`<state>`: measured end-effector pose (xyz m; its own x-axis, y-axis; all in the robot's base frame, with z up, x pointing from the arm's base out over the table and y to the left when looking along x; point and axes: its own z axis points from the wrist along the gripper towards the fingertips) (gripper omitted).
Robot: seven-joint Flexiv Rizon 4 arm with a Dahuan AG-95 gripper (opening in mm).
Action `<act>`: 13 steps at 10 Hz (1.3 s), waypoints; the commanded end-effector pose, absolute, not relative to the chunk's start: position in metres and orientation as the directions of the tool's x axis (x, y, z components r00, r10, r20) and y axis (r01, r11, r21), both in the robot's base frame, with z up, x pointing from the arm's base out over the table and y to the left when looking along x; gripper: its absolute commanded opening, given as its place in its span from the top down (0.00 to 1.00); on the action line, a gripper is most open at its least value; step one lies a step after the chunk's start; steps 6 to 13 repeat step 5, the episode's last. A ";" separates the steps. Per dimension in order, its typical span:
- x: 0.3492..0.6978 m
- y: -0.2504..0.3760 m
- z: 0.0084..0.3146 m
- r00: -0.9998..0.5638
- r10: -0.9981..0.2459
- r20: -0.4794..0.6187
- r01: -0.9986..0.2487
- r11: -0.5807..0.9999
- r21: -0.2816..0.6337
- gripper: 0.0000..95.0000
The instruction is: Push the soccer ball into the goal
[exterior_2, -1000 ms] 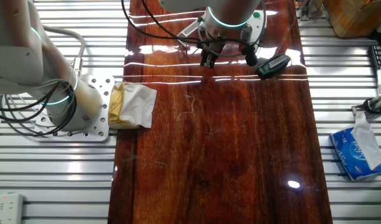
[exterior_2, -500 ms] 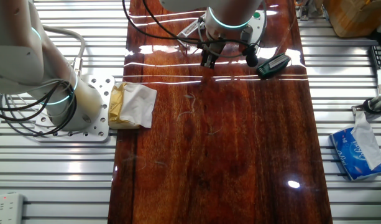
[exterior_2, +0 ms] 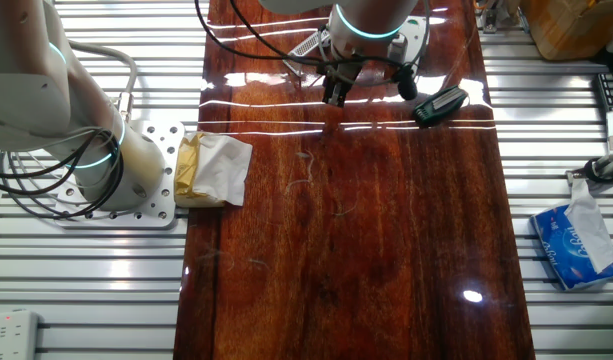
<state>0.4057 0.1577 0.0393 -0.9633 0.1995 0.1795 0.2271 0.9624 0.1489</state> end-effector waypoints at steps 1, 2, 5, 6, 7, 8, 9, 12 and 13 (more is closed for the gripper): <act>0.407 0.158 0.037 -0.963 0.192 0.188 0.222 0.964 0.149 1.00; 0.407 0.158 0.038 -0.963 0.191 0.192 0.221 0.964 0.148 1.00; 0.407 0.158 0.038 -0.962 0.188 0.198 0.218 0.965 0.147 1.00; 0.407 0.158 0.038 -0.962 0.188 0.198 0.218 0.965 0.147 1.00; 0.407 0.158 0.038 -0.962 0.188 0.198 0.218 0.965 0.147 1.00; 0.407 0.158 0.038 -0.962 0.188 0.198 0.218 0.965 0.147 1.00; 0.407 0.158 0.038 -0.962 0.188 0.198 0.218 0.965 0.147 1.00; 0.407 0.158 0.038 -0.962 0.188 0.198 0.218 0.965 0.147 1.00; 0.407 0.158 0.038 -0.962 0.188 0.198 0.218 0.965 0.147 1.00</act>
